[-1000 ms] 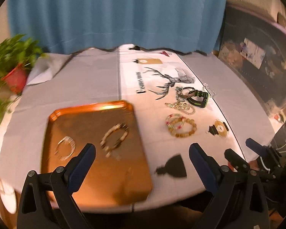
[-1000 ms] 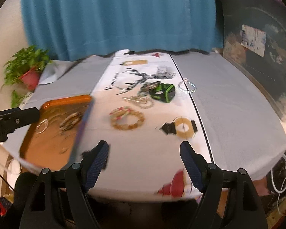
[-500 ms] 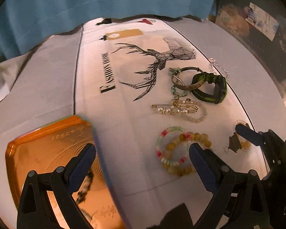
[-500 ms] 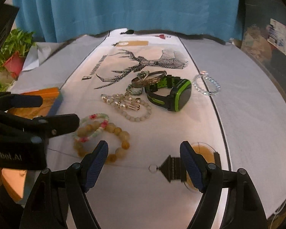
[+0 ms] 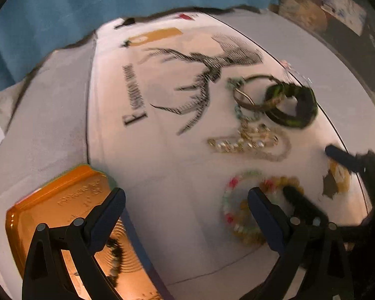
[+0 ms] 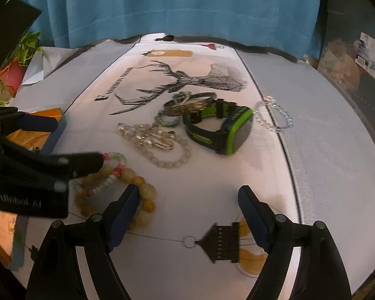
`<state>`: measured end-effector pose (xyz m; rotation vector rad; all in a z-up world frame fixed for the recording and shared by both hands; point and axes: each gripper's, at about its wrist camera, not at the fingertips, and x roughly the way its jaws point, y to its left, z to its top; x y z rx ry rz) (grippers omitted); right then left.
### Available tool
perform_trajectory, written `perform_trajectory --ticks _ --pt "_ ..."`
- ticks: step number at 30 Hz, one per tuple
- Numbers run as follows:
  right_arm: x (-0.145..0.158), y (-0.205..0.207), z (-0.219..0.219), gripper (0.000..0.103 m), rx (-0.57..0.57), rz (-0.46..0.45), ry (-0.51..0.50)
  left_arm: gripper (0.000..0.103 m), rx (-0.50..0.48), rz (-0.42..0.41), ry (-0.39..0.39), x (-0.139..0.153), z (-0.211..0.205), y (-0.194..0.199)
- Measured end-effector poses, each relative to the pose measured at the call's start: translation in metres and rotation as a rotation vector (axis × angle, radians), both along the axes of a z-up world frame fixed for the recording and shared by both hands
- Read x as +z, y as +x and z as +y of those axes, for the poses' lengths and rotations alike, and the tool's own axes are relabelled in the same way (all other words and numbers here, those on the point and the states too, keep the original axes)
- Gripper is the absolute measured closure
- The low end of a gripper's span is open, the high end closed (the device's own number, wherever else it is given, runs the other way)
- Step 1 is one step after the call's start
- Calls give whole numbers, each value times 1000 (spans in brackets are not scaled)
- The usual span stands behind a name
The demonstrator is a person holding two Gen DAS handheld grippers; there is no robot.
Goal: Organize jewelry
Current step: 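Lower both tools over the pink-green and amber bead bracelets, then grasp the pink-green bead bracelet with the left tool while the right tool grasps the amber bead bracelet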
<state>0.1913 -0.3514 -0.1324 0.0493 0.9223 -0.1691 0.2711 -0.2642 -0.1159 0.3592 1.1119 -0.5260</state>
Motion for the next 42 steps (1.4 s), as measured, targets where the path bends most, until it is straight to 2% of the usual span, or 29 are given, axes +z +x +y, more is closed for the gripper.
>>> perform_trajectory --ticks 7,9,14,17,19,21,23,24,30,33,36,42 --pt "-1 -9 -18 16 -28 -8 8 3 -55 9 -2 -7 -12 -1" --pt "-1 -10 -18 14 -31 -18 2 3 -52 38 -9 -12 -11 2" --pt "-2 -10 -18 12 -29 -23 -6 4 -49 47 -13 -12 -11 1" --pt "-2 -10 -22 12 -37 -21 22 6 -24 87 -77 -6 -5 5" --pt "-2 -11 -21 11 -37 -22 19 6 -8 92 -124 0 1 6" --pt "-2 -11 -21 11 -39 -23 20 6 17 81 -135 3 4 8" --pt "-3 -11 -21 11 -39 -23 22 8 46 58 -99 1 5 11" --pt "-3 -11 -21 11 -39 -22 22 14 51 55 -71 -4 4 13" --pt "-2 -11 -21 11 -38 -23 22 15 -41 20 -7 -8 -6 5" --pt "-2 -11 -21 11 -37 -24 22 15 -30 24 -30 -5 -2 8" --pt "-2 -11 -21 11 -38 -24 23 14 -47 10 -5 -9 -4 7" --pt "-2 -11 -21 11 -39 -23 22 14 -50 13 -8 -10 -7 7"
